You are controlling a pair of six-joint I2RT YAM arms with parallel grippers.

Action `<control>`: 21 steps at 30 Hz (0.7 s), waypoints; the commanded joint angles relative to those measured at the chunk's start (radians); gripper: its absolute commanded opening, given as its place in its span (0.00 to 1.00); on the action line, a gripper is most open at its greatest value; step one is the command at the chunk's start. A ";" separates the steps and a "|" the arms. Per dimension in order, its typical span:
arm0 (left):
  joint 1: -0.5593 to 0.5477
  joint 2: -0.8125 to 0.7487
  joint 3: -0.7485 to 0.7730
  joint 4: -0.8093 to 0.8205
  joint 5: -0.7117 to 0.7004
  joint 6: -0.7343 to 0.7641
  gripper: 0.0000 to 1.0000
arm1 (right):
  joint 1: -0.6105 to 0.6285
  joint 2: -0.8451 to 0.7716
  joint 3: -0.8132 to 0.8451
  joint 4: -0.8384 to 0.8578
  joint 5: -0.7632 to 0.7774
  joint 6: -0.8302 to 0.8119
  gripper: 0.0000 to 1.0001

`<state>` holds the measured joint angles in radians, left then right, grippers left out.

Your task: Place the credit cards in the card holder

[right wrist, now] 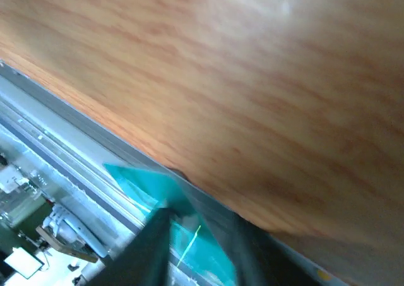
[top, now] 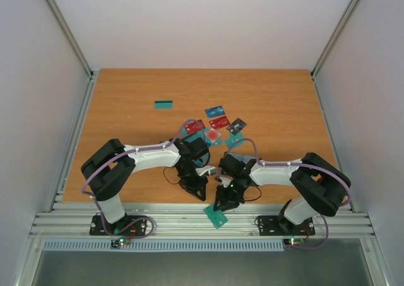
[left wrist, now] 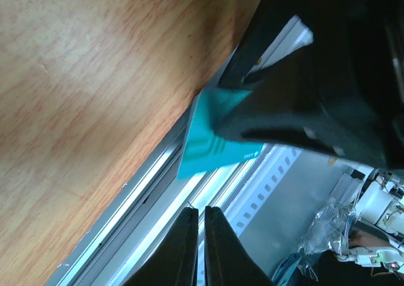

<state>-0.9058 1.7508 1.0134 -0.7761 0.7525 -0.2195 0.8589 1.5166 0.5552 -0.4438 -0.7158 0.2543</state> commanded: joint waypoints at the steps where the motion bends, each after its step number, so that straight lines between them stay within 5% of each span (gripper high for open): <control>1: -0.005 -0.029 0.000 0.022 0.005 0.012 0.05 | 0.006 0.022 -0.003 0.102 0.027 0.012 0.16; 3: -0.005 -0.043 0.003 0.018 -0.002 0.008 0.03 | 0.006 0.008 0.015 0.098 0.033 0.021 0.02; 12: 0.088 -0.264 0.135 -0.108 -0.123 -0.055 0.01 | -0.059 -0.160 0.197 -0.102 0.054 -0.024 0.01; 21: 0.290 -0.388 0.376 -0.256 -0.235 -0.100 0.11 | -0.301 -0.220 0.437 -0.280 0.044 -0.089 0.01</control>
<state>-0.6739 1.3872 1.3159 -0.9463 0.5621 -0.2905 0.6376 1.3193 0.8959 -0.6151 -0.6777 0.2188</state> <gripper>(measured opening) 0.095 0.022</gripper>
